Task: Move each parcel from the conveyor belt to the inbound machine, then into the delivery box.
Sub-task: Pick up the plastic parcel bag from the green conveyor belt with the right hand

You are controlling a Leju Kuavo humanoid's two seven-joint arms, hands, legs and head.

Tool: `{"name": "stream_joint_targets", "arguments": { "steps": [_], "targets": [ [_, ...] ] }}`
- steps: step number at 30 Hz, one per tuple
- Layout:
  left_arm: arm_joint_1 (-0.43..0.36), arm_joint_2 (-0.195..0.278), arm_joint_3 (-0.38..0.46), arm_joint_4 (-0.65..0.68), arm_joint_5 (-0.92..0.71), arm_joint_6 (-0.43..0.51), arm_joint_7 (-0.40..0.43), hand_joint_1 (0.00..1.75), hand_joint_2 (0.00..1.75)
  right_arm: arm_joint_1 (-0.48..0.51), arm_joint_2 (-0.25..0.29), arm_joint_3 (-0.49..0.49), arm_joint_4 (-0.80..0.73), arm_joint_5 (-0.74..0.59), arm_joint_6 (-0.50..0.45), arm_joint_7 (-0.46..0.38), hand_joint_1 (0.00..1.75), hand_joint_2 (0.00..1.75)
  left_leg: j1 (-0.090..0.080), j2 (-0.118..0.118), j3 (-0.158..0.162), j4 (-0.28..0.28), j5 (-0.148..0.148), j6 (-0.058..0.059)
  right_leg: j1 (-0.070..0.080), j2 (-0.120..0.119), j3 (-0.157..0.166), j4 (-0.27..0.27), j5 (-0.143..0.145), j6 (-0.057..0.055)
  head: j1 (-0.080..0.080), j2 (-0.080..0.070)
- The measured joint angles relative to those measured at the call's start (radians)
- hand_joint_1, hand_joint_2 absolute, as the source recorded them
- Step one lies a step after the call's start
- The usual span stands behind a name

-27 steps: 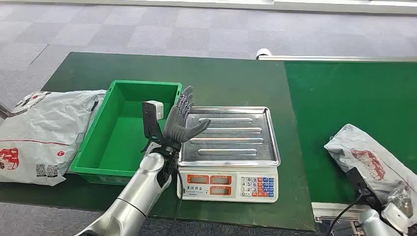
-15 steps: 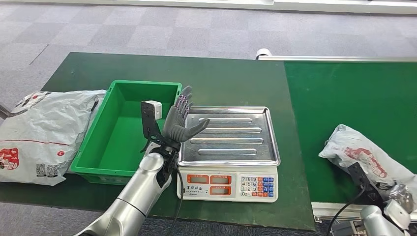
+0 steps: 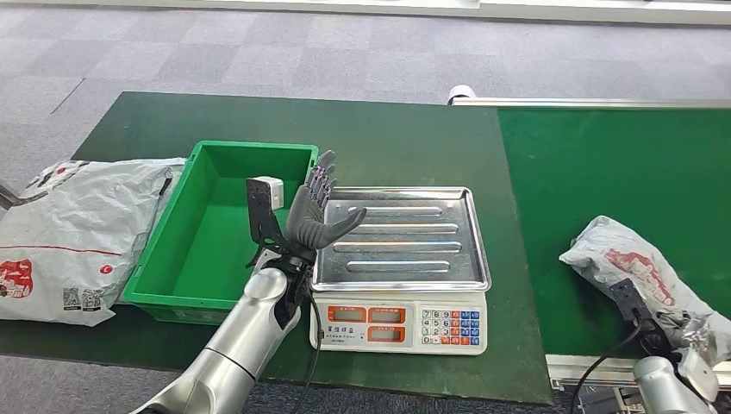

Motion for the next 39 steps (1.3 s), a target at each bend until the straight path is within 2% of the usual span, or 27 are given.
{"name": "stream_joint_targets", "arguments": {
  "steps": [9,12,15,21,26,30,39],
  "targets": [
    [0.000,0.000,0.000,0.000,0.000,0.000,0.000,0.00,1.75,0.001,0.001,0.000,-0.004,-0.007,-0.006,-0.012,1.75,1.75,0.000,0.000,0.000,0.000,0.000,0.001,0.000,0.000,0.000,0.000,0.000,0.000,0.000,0.000],
    [-0.001,0.000,0.000,0.001,-0.002,0.000,0.001,0.00,1.75,0.012,0.008,0.002,-0.029,-0.046,-0.026,-0.055,1.75,1.75,0.000,-0.001,0.000,0.000,0.000,0.001,-0.001,-0.001,0.000,0.000,0.000,0.000,0.000,0.000],
    [-0.004,0.000,0.000,0.007,-0.007,0.000,0.001,0.00,1.75,0.043,0.029,0.021,-0.121,-0.133,-0.030,-0.112,1.75,1.75,0.000,-0.001,-0.001,0.000,0.000,0.001,-0.001,-0.001,0.000,0.000,0.000,0.000,0.000,0.000],
    [-0.008,-0.001,0.000,0.023,-0.022,-0.006,-0.002,0.00,1.75,0.140,0.066,0.120,-0.433,-0.301,0.065,-0.123,1.75,1.75,0.000,-0.002,-0.001,-0.001,0.000,0.000,-0.001,-0.002,-0.001,0.000,0.000,0.000,0.000,0.000],
    [-0.010,-0.001,0.000,0.037,-0.031,-0.008,-0.008,0.00,1.75,0.171,0.063,0.196,-0.601,-0.373,0.072,-0.125,1.75,1.75,0.000,-0.002,-0.001,-0.001,0.000,0.001,-0.001,-0.001,-0.001,0.000,-0.001,0.001,0.000,0.000],
    [-0.015,0.001,0.000,0.049,-0.031,-0.007,-0.011,0.00,1.75,0.157,0.047,0.241,-0.662,-0.412,0.069,-0.126,1.75,1.75,0.000,-0.002,-0.001,0.000,0.000,0.001,-0.001,-0.001,0.000,0.000,-0.001,0.001,0.000,0.000],
    [-0.023,0.011,0.000,0.072,-0.014,-0.007,-0.021,0.00,1.75,0.119,0.034,0.355,-0.677,-0.454,0.064,-0.135,1.75,1.75,0.000,-0.002,-0.001,0.000,0.000,0.001,-0.001,-0.002,0.000,0.000,0.000,0.001,0.000,0.000]
  ]
}}
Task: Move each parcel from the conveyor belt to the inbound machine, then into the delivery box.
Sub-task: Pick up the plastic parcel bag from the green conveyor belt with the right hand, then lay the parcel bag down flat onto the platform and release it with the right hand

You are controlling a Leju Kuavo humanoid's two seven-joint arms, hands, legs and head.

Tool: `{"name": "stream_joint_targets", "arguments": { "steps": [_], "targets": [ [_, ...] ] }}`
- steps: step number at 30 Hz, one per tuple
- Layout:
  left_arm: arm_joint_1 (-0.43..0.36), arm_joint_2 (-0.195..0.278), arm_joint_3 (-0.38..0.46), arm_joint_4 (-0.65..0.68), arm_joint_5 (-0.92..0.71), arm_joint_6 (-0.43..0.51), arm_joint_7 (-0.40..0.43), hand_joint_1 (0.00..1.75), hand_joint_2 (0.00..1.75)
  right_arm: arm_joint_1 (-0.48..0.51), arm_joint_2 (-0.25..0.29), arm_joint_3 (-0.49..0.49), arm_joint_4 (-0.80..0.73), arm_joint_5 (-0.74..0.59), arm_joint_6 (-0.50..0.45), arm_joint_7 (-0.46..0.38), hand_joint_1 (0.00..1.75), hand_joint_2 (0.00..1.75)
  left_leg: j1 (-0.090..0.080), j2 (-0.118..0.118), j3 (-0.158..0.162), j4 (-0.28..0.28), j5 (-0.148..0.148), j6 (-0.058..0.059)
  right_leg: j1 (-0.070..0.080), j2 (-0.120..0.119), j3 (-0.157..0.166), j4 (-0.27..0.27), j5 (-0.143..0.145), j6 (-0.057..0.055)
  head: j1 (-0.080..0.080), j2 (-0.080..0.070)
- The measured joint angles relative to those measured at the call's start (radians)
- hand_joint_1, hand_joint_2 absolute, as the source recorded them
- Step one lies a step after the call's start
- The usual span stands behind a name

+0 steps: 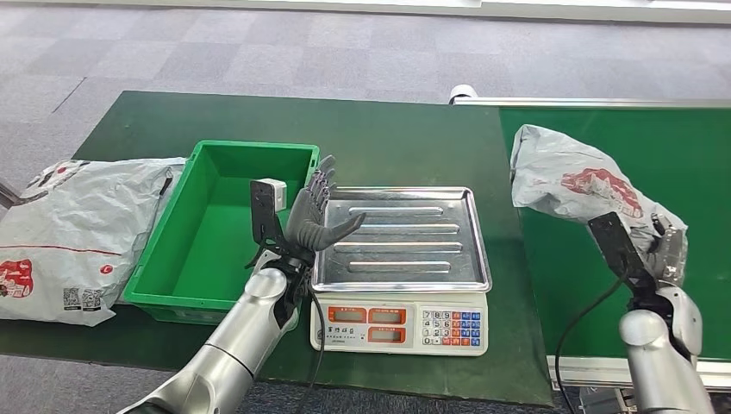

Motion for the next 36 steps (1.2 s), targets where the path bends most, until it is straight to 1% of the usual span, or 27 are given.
{"name": "stream_joint_targets", "arguments": {
  "steps": [4,7,9,14,20,24,27,32,36],
  "targets": [
    [-0.003,0.003,0.000,0.005,0.006,-0.002,0.000,0.00,1.75,-0.013,0.000,0.031,-0.004,-0.048,0.037,-0.013,1.75,1.75,0.000,0.000,0.000,0.000,0.000,0.000,0.000,0.000,0.000,0.000,0.000,0.000,0.000,0.000],
    [-0.013,0.006,0.000,0.013,0.014,-0.004,-0.001,0.00,1.75,-0.019,0.005,0.071,-0.018,-0.080,0.083,-0.016,1.75,1.75,0.000,0.000,0.000,0.000,0.000,0.000,0.000,0.000,0.000,0.000,0.000,0.000,0.000,0.000],
    [-0.019,0.006,0.000,0.019,0.016,-0.004,-0.002,0.00,1.75,-0.020,0.011,0.097,-0.027,-0.086,0.096,-0.015,1.75,1.75,0.000,0.000,0.000,0.000,0.000,0.000,0.000,0.000,0.000,0.000,0.000,0.000,0.000,0.000],
    [-0.021,0.008,0.000,0.026,0.016,-0.004,-0.004,0.00,1.75,-0.021,0.018,0.126,-0.040,-0.088,0.101,-0.014,1.75,1.75,0.000,-0.002,0.000,0.000,0.000,0.000,0.000,-0.002,0.000,0.000,0.000,0.000,0.000,0.000],
    [-0.022,0.009,0.000,0.030,0.016,-0.004,-0.004,0.00,1.75,-0.021,0.018,0.133,-0.046,-0.089,0.102,-0.014,1.75,1.75,0.000,-0.002,-0.001,0.000,0.000,0.000,0.000,-0.002,0.000,0.000,0.000,0.000,0.000,0.000],
    [-0.023,0.011,0.000,0.031,0.016,-0.002,-0.005,0.00,1.75,-0.026,0.023,0.150,-0.046,-0.088,0.120,-0.022,1.75,1.75,0.000,-0.001,-0.001,0.000,0.000,0.000,0.000,-0.001,0.000,0.000,0.000,0.000,0.000,0.000],
    [-0.025,0.012,0.000,0.031,0.020,0.005,-0.008,0.00,1.75,-0.059,0.045,0.217,-0.032,-0.091,0.133,-0.028,1.75,1.75,0.000,0.002,0.000,-0.001,0.000,0.000,0.000,0.002,-0.001,0.001,0.000,0.000,0.000,0.000],
    [-0.028,0.007,0.000,0.026,0.033,0.015,-0.004,0.00,1.75,-0.164,0.089,0.372,0.050,-0.130,0.126,-0.038,1.75,1.75,0.000,0.002,0.001,-0.001,0.002,-0.001,0.002,0.002,-0.001,0.001,0.001,-0.001,0.000,0.000],
    [-0.028,0.004,-0.001,0.020,0.036,0.020,0.006,0.00,1.75,-0.197,0.126,0.470,0.082,-0.146,0.140,-0.052,1.75,1.75,0.001,0.001,0.000,-0.001,0.002,-0.001,0.002,0.001,-0.001,0.002,0.001,-0.001,0.000,0.000]
  ]
}}
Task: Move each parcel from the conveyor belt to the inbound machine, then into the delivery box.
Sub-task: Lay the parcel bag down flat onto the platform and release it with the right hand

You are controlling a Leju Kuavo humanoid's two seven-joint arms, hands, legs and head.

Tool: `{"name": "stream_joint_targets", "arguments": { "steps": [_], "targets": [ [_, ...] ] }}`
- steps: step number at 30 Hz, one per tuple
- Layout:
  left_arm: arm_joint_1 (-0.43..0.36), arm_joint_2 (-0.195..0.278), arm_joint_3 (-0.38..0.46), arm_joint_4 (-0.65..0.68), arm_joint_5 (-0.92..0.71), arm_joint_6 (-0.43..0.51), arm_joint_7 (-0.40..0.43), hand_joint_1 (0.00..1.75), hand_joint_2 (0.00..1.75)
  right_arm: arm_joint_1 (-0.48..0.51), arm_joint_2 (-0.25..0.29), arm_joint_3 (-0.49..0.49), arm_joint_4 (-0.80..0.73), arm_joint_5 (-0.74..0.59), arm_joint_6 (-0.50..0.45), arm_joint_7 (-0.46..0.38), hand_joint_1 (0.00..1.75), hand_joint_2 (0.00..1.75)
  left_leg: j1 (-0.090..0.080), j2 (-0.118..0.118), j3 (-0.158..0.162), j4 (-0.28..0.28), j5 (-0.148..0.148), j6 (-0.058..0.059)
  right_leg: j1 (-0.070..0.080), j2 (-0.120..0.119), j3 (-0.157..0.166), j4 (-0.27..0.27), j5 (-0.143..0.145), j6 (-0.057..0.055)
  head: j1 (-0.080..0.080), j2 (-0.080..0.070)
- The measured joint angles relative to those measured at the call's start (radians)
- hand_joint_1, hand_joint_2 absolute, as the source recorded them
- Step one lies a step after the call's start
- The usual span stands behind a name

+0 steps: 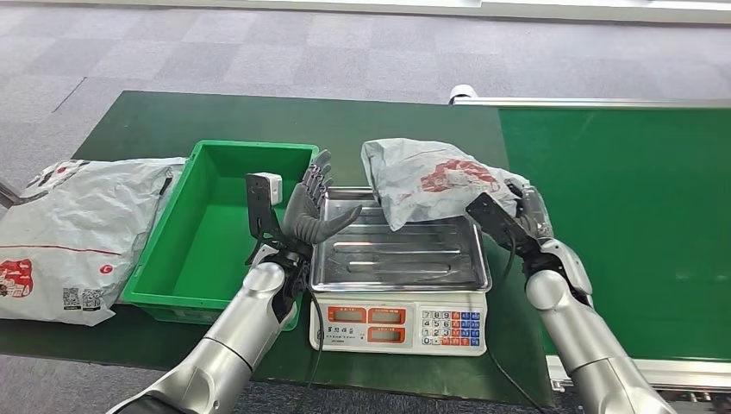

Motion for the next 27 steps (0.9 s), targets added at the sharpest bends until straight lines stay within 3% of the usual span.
{"name": "stream_joint_targets", "arguments": {
  "steps": [8,15,19,27],
  "targets": [
    [-0.016,-0.033,-0.011,0.008,0.000,0.008,0.025,0.00,1.75,-0.003,0.117,0.173,0.002,0.050,0.014,0.076,1.75,1.75,0.000,0.001,0.000,0.000,-0.001,0.000,0.000,0.001,-0.001,0.000,0.000,0.000,0.000,0.000],
    [-0.050,-0.050,-0.022,0.044,0.000,0.002,0.020,0.00,1.75,-0.003,0.147,0.211,0.001,0.075,0.009,0.098,1.75,1.75,0.000,0.001,0.000,0.001,0.000,0.000,-0.001,0.001,-0.001,0.000,0.000,0.000,0.000,0.000],
    [-0.063,-0.052,-0.025,0.062,-0.002,-0.005,0.014,0.00,1.75,-0.003,0.154,0.211,0.001,0.078,0.023,0.089,0.05,1.75,0.000,0.001,0.000,0.001,0.000,0.000,-0.001,0.001,-0.001,0.000,0.000,0.000,0.000,0.000],
    [-0.075,-0.059,-0.026,0.087,-0.027,0.003,0.008,0.00,1.75,0.002,0.168,0.203,-0.001,0.028,-0.012,0.047,0.00,1.75,0.000,0.001,0.000,0.001,0.000,0.000,-0.001,0.001,-0.001,0.000,0.000,0.000,0.000,0.000]
  ]
}}
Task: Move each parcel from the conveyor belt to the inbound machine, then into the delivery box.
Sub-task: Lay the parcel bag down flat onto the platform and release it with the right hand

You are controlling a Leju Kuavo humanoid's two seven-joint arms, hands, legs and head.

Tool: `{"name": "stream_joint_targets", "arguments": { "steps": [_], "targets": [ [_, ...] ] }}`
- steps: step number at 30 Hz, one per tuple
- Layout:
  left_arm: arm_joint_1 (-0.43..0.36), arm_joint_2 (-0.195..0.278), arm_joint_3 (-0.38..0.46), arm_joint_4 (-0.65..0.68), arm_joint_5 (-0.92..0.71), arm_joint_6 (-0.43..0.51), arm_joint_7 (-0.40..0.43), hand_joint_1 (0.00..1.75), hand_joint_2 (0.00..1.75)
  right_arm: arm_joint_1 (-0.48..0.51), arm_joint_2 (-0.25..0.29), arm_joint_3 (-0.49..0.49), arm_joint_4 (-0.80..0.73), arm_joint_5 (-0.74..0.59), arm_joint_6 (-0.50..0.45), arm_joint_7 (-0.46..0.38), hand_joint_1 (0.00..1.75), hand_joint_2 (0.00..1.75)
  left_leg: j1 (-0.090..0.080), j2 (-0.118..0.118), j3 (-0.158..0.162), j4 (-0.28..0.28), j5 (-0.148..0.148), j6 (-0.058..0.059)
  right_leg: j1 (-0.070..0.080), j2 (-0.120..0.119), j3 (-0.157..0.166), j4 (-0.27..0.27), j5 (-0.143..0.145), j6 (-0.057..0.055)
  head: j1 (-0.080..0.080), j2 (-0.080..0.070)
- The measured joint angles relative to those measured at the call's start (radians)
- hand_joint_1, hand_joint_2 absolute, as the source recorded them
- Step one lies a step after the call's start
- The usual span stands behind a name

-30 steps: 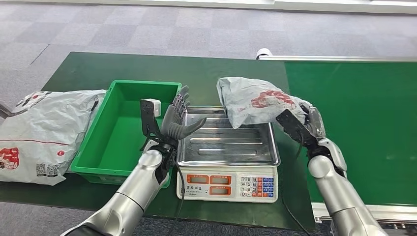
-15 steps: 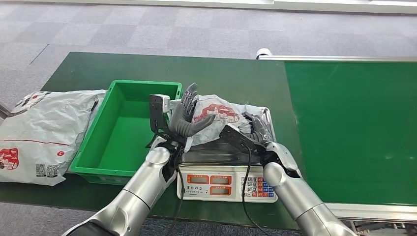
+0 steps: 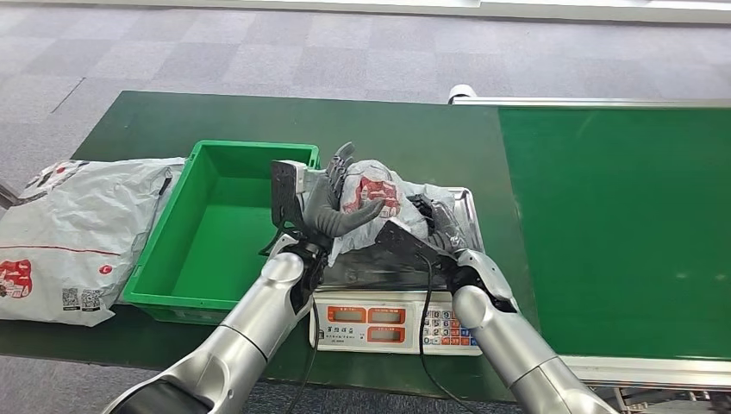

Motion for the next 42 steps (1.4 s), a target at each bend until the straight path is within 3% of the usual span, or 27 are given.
{"name": "stream_joint_targets", "arguments": {
  "steps": [10,17,29,34,42],
  "targets": [
    [-0.012,-0.007,-0.007,0.030,-0.037,0.030,-0.019,0.00,1.75,0.064,-0.001,-0.201,-0.047,-0.330,-0.062,-0.217,0.00,1.75,-0.001,0.000,0.000,0.000,0.000,0.001,-0.001,0.000,0.000,-0.001,0.000,0.000,0.000,0.000],
    [-0.013,0.003,-0.006,0.035,-0.037,0.039,-0.027,0.00,1.75,0.087,-0.013,-0.284,-0.050,-0.371,-0.035,-0.237,0.00,1.75,-0.001,0.000,0.000,0.000,-0.001,0.001,-0.001,0.000,0.000,0.000,0.000,0.000,0.000,0.000],
    [-0.014,0.026,-0.023,0.036,-0.116,0.052,-0.017,0.00,1.75,0.094,-0.023,-0.324,-0.060,-0.457,-0.003,-0.278,0.00,1.75,-0.001,0.000,0.000,0.000,-0.001,0.001,-0.001,0.000,0.000,0.000,0.000,0.000,0.000,0.000],
    [-0.040,0.032,-0.127,0.060,-0.380,0.085,0.051,0.00,1.75,0.095,-0.021,-0.357,-0.067,-0.526,-0.005,-0.297,0.00,1.75,-0.001,-0.001,0.000,0.001,0.000,0.001,-0.001,-0.001,0.001,0.000,0.000,0.000,0.000,0.000],
    [-0.128,0.034,-0.389,0.164,-0.767,0.021,0.126,0.03,1.75,0.091,-0.022,-0.424,-0.067,-0.578,0.064,-0.324,0.00,1.75,-0.001,-0.001,0.000,0.001,0.000,0.001,-0.001,-0.001,0.001,-0.001,0.000,0.000,0.000,0.000]
  ]
}}
